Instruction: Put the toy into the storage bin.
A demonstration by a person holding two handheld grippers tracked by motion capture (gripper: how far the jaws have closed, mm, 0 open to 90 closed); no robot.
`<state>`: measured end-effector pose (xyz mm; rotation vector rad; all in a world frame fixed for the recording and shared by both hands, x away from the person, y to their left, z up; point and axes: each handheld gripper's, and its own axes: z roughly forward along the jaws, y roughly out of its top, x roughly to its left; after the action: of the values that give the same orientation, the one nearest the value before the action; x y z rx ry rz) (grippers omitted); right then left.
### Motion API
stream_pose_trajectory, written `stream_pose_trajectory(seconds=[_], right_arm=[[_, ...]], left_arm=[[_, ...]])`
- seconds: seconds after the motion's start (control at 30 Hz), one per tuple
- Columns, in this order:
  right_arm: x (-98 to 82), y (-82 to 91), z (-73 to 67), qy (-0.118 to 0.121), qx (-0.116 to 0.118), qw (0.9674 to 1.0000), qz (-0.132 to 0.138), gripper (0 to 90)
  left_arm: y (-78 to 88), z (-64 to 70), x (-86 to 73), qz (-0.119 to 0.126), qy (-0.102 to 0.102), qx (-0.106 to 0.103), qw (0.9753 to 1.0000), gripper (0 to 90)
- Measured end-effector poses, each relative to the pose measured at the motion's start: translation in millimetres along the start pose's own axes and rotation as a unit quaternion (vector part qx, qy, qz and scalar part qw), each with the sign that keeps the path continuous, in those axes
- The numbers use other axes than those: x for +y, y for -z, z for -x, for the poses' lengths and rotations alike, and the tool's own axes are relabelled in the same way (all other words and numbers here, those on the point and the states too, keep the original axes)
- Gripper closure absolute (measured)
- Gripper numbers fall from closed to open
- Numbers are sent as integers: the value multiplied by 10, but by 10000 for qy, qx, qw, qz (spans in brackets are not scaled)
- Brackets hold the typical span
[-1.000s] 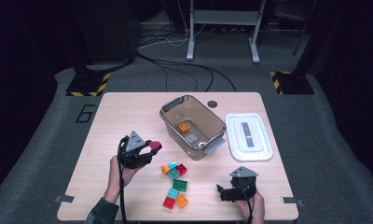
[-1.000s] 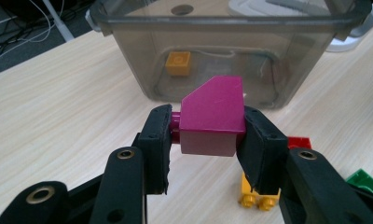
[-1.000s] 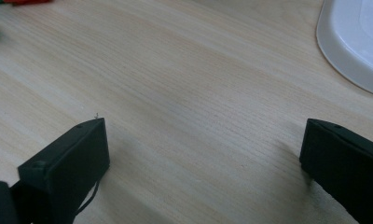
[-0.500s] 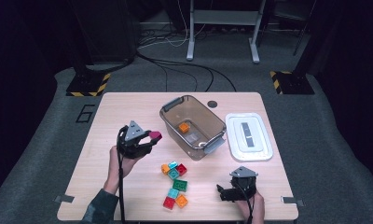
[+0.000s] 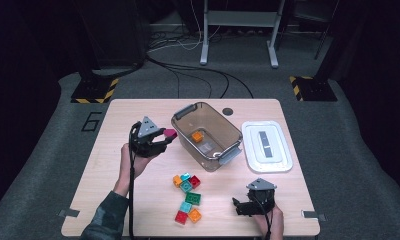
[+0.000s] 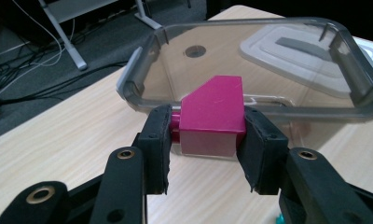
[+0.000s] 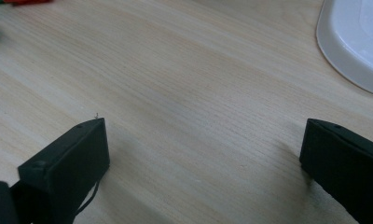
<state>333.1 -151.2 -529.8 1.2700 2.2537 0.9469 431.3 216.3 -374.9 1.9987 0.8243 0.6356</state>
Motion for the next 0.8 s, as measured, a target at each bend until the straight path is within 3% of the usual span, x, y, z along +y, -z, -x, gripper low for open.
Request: stream_pose_trajectory(seconds=[0.43,0.67,0.8], right_arm=[[0,0,0,2,0,10000,0,4],[0,0,2,8,-7,10000,-1,4],[1,0,-2,-23,4,10000,11,4]], left_arm=[[-189,-141,223,-60,86,-70,9999,569],[-317,-194,318,-207,104,-83,9997,569],[-396,-215,370,-266,8,-35,9996,569]])
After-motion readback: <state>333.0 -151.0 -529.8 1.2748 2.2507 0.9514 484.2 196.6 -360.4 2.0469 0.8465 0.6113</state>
